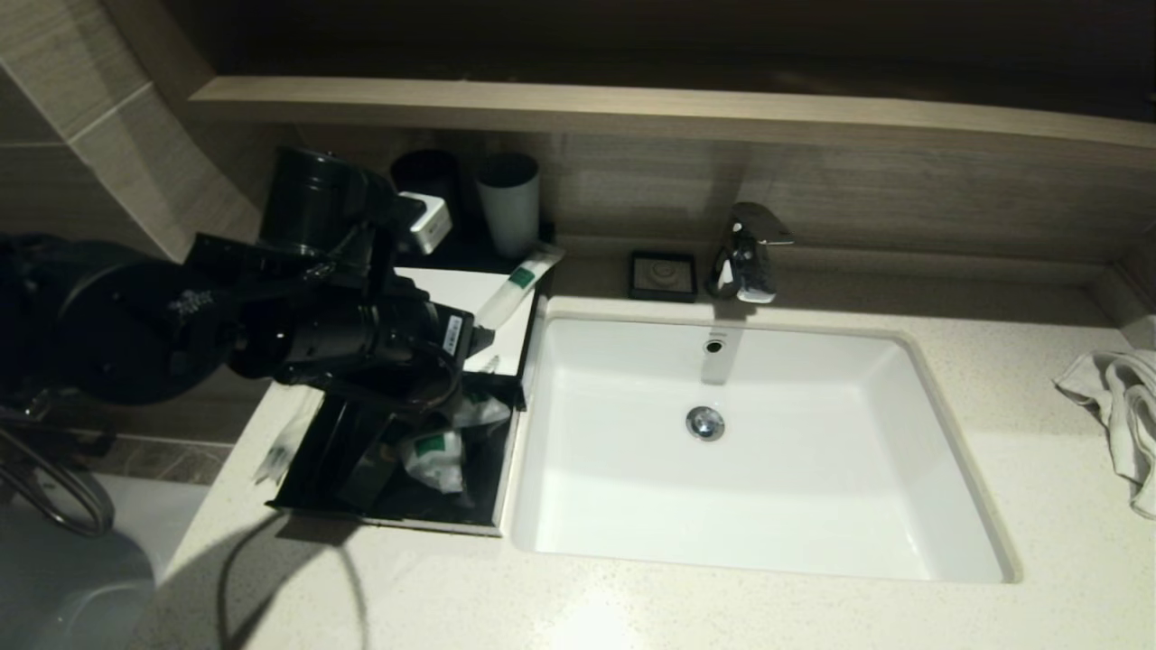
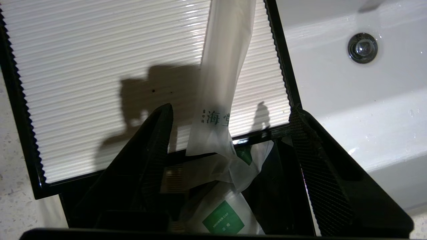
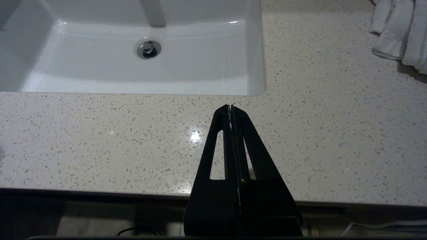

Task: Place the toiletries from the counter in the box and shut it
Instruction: Pick up the bathroom toiletry

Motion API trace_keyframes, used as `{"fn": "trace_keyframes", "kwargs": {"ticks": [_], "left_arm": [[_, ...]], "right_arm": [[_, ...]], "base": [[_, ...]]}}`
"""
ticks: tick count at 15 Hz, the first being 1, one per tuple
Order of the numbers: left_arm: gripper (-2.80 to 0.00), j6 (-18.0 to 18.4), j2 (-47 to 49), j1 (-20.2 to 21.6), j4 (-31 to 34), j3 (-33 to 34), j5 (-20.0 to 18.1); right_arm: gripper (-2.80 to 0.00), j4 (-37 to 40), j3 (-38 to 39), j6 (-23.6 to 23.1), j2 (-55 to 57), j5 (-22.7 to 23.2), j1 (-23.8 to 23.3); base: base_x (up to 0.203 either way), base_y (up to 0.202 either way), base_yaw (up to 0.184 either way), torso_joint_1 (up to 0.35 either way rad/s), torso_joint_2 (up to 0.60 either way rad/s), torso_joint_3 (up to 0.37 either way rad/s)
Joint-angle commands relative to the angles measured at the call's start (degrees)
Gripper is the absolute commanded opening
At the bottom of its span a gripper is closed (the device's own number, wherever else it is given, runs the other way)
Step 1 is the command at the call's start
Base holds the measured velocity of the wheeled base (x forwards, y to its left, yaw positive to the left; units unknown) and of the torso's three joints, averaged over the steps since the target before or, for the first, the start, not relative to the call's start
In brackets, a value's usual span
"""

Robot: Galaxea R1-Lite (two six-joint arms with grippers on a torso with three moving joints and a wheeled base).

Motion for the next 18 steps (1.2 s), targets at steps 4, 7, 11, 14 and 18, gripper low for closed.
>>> {"fn": "trace_keyframes", "kwargs": {"ticks": [4, 7, 11, 14, 18], "left_arm": [[0.00, 0.32, 0.70, 0.49, -1.37, 1.80, -1.05], [0.00, 0.47, 1.29, 0.49, -2.09, 1.88, -1.05], [0.00, 2.68, 2.21, 0.49, -2.27, 1.97, -1.05], [0.00, 2.72, 2.80, 0.49, -2.35, 2.05, -1.05], [0.00, 2.63, 3.53, 0.49, -5.11, 2.45, -0.96]], "right_arm": [[-2.80, -0.01, 0.00, 0.01, 0.00, 0.02, 0.00], [-2.80, -0.01, 0.00, 0.01, 0.00, 0.02, 0.00], [-2.80, -0.01, 0.00, 0.01, 0.00, 0.02, 0.00], [-2.80, -0.01, 0.00, 0.01, 0.00, 0.02, 0.00], [-2.80, -0.01, 0.00, 0.01, 0.09, 0.02, 0.00]], "base": [[0.000, 0.000, 0.000, 0.000, 0.00, 0.000], [0.000, 0.000, 0.000, 0.000, 0.00, 0.000], [0.000, 0.000, 0.000, 0.000, 0.00, 0.000], [0.000, 0.000, 0.000, 0.000, 0.00, 0.000], [0.000, 0.000, 0.000, 0.000, 0.00, 0.000]]}}
